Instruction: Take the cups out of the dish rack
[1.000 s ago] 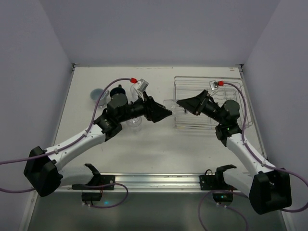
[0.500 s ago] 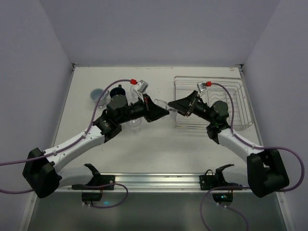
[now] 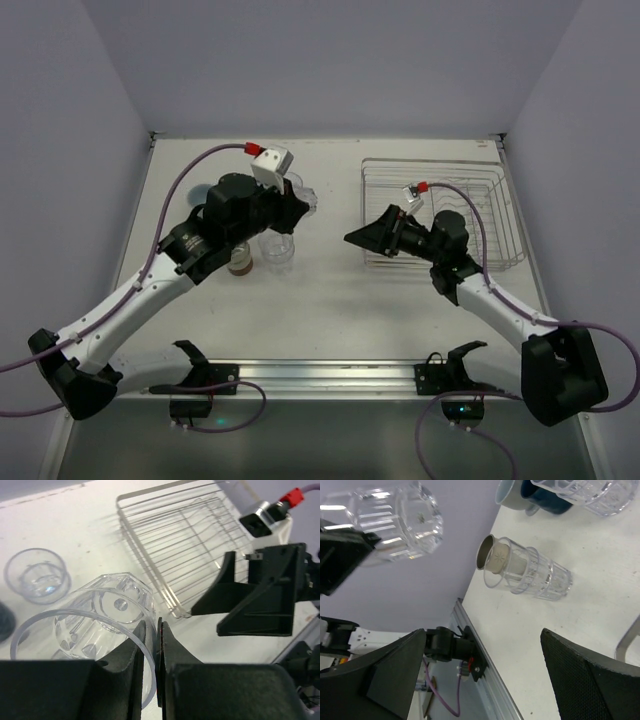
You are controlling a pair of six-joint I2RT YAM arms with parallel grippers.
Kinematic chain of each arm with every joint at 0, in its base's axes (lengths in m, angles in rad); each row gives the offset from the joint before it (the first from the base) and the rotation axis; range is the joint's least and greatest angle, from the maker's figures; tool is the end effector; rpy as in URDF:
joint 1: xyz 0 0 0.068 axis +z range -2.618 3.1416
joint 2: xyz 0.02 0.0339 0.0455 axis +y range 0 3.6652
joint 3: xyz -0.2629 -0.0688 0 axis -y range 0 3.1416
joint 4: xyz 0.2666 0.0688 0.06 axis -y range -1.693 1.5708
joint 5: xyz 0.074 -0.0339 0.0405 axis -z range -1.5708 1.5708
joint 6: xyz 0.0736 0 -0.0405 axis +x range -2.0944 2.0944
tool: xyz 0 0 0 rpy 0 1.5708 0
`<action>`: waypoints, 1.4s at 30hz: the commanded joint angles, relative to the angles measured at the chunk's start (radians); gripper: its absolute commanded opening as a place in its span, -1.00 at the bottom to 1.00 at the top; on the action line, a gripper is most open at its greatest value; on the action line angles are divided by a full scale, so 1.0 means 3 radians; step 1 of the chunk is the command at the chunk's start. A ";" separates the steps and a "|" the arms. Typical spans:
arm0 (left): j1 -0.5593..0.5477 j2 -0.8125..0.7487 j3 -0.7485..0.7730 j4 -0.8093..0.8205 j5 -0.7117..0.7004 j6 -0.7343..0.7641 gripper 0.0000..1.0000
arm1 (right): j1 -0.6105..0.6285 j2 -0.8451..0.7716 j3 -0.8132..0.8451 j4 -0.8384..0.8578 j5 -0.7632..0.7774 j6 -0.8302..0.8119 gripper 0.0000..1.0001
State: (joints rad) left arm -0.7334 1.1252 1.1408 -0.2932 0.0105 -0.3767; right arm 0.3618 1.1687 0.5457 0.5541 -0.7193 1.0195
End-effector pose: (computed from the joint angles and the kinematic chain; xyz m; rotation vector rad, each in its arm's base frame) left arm 0.2330 -0.2109 0.3744 0.3485 1.8901 -0.7731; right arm 0.2613 0.1507 0.2397 -0.0165 1.8981 1.5841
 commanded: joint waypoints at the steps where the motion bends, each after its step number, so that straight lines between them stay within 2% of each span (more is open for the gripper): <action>1: 0.0016 0.0110 0.0558 -0.0949 -0.0566 0.0391 -1.00 | 0.0011 -0.0198 0.0159 -0.0547 0.0147 -0.0554 0.98; 4: 0.0016 0.0283 0.0778 -0.1582 -0.0725 0.0504 -1.00 | 0.0006 -0.0326 0.0211 -0.0809 0.0342 -0.0810 0.98; 7: 0.0016 0.0391 0.0855 -0.1839 -0.0884 0.0545 -1.00 | 0.0011 -0.0408 0.0252 -0.0931 0.0500 -0.0939 0.98; 10: 0.0011 0.0473 0.0891 -0.1947 -0.0853 0.0550 -1.00 | 0.0011 -0.0434 0.0242 -0.0967 0.0577 -0.0995 0.98; 42: -0.0020 0.0989 0.0687 -0.1876 -0.0608 0.0698 -1.00 | 0.0006 -0.0449 0.0196 -0.1080 0.0772 -0.1154 0.98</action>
State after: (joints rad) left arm -0.7345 1.4105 1.3491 -0.8562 -0.2001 -0.2127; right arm 0.3626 1.0584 0.5793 0.2314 -0.5140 0.6956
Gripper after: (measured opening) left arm 0.125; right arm 0.990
